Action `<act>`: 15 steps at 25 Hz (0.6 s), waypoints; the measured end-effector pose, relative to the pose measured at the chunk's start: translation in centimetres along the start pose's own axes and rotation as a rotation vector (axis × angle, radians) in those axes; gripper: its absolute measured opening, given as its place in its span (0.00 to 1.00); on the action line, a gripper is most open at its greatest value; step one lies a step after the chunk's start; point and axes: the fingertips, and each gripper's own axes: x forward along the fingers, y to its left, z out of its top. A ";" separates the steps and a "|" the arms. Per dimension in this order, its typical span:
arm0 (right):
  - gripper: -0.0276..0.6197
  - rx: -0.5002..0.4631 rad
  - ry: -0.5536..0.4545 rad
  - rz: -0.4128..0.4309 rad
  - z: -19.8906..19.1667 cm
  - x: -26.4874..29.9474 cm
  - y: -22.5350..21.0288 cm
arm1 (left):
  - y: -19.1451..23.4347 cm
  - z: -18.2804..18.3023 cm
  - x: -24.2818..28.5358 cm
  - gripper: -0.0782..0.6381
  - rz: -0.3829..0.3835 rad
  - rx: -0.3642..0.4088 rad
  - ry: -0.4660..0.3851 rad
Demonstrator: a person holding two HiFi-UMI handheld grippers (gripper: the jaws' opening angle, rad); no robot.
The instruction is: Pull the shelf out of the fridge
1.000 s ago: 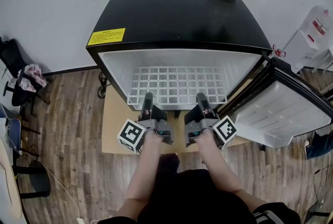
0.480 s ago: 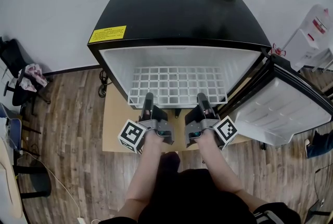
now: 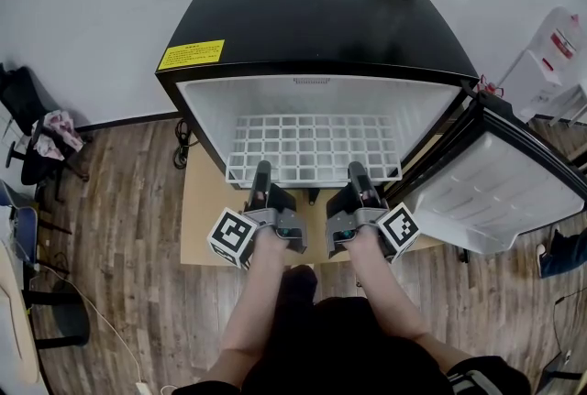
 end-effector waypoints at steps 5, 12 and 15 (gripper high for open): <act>0.06 -0.004 0.000 -0.007 0.0 -0.2 0.0 | -0.1 0.0 -0.2 0.15 0.003 0.008 0.001; 0.06 0.006 0.000 -0.007 -0.1 -0.4 0.0 | 0.0 -0.1 -0.4 0.15 0.005 0.009 0.005; 0.06 0.005 0.000 -0.007 -0.1 -0.6 -0.1 | 0.0 -0.1 -0.6 0.15 0.005 0.007 0.005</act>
